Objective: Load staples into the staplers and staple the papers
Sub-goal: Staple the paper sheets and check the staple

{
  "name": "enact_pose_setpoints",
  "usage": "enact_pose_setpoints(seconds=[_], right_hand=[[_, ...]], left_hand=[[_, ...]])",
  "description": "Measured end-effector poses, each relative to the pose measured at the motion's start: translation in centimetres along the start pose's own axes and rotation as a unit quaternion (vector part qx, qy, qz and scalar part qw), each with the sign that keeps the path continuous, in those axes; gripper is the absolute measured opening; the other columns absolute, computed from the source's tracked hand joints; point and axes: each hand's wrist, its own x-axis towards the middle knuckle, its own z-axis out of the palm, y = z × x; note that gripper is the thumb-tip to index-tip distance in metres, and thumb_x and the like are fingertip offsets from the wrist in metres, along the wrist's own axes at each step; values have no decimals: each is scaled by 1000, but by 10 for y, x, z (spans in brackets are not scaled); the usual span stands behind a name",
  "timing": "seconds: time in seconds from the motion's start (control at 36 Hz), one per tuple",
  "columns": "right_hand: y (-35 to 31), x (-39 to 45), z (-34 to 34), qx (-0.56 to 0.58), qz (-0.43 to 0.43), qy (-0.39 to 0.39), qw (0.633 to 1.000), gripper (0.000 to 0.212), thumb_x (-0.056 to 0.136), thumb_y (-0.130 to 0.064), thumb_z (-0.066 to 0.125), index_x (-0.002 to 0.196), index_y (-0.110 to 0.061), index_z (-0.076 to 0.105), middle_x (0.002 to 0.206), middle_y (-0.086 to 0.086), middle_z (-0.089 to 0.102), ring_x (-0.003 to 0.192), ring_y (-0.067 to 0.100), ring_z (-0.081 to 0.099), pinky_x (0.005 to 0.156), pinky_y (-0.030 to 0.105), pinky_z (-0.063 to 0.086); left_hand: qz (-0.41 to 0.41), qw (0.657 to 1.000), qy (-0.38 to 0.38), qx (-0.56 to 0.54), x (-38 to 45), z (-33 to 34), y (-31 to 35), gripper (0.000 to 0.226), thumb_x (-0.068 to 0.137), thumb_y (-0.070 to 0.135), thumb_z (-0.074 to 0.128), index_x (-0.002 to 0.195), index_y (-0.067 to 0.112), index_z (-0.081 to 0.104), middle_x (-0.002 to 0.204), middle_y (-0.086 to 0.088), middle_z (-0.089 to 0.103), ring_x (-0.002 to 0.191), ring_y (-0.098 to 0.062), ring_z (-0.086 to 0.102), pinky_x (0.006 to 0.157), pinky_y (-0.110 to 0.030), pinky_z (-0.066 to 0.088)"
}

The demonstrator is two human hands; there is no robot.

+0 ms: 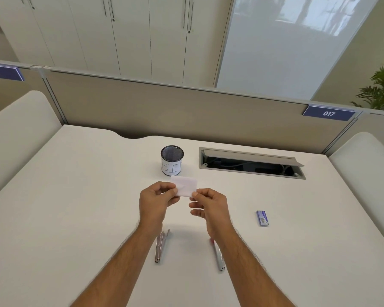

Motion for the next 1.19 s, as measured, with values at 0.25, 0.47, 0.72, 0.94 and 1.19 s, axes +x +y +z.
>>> enact_pose_setpoints(seconds=[0.25, 0.47, 0.72, 0.94, 1.19], right_hand=[[-15, 38, 12, -48, -41, 36, 997, 9, 94, -10, 68, 100, -3, 68, 79, 16, 70, 62, 25, 70, 53, 33, 57], [-37, 86, 35, -166, -154, 95, 969, 8, 94, -12, 64, 88, -10, 68, 80, 10, 71, 67, 16, 71, 50, 29, 58], [-32, 156, 67, -383, -219, 97, 892, 13, 96, -20, 60, 91, -17, 72, 81, -1, 68, 75, 19, 63, 69, 42, 58], [-26, 188, 77, -533, -248, 72, 806, 25, 100, -20, 50, 102, -14, 74, 95, 6, 67, 84, 24, 60, 72, 40, 53], [-25, 200, 83, -599, -255, 38, 758, 26, 103, -23, 49, 110, -16, 73, 105, 4, 56, 86, 23, 60, 68, 34, 53]], left_hand=[[-14, 998, 17, 67, 34, 4, -6, 7, 84, 6, 75, 87, 13, 77, 87, -3, 75, 83, -20, 70, 85, -39, 61], [-24, 990, 45, 130, 65, 6, -4, 9, 85, 9, 71, 83, 17, 74, 78, 0, 70, 70, -17, 56, 66, -26, 46], [-22, 985, 46, 164, 94, 0, -12, 10, 84, 16, 71, 80, 25, 74, 94, 1, 75, 90, -15, 67, 69, -26, 46], [-19, 985, 46, 168, 105, -4, -20, 13, 87, 14, 71, 80, 24, 73, 99, 9, 74, 103, -8, 65, 70, -21, 44], [-9, 983, 56, 172, 112, -3, -26, 13, 87, 12, 71, 83, 24, 73, 108, 12, 71, 108, -6, 62, 73, -17, 41]])
